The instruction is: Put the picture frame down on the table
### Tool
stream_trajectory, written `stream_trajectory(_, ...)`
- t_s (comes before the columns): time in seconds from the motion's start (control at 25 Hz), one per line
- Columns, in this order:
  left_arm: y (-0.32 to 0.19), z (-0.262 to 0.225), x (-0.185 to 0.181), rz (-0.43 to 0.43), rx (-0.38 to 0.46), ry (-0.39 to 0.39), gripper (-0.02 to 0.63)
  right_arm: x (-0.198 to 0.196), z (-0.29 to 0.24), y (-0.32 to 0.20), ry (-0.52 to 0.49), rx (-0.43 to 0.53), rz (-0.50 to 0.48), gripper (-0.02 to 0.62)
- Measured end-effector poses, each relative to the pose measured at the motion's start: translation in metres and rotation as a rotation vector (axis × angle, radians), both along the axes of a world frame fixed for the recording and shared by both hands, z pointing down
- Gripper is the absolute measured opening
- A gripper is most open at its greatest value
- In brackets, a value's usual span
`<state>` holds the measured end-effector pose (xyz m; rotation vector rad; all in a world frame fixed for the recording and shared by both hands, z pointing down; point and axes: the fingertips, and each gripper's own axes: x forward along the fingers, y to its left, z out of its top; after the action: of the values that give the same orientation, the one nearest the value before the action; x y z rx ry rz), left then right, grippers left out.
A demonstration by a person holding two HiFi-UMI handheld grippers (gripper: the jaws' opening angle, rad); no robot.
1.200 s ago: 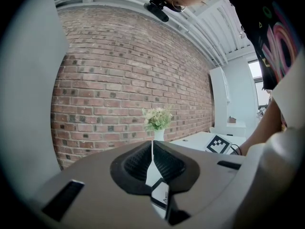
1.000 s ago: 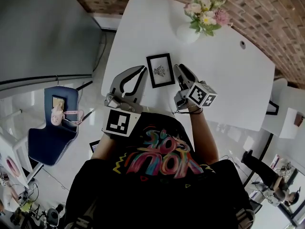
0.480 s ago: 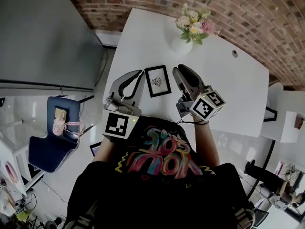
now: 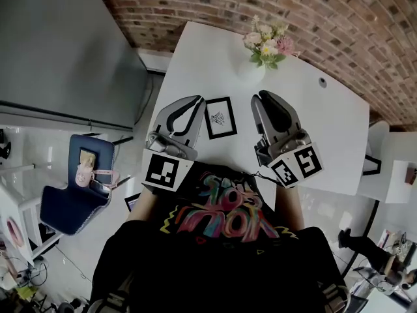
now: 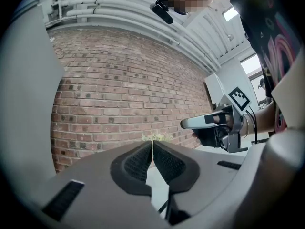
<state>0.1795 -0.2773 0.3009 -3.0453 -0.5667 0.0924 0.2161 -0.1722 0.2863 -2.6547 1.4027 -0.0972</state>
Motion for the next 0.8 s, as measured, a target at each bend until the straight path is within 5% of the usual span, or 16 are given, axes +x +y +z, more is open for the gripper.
stream_trajectory(0.2, 0.002, -0.002, 0.004, 0.015, 0.015, 0.007, 0.029, -0.009, -0.005, 0.0, 0.082, -0.077, 0.012, 0.044)
stream_trajectory(0.8, 0.003, 0.004, 0.02, 0.03, 0.005, -0.013, 0.029, 0.001, 0.001, -0.002, 0.089, -0.077, 0.023, 0.021)
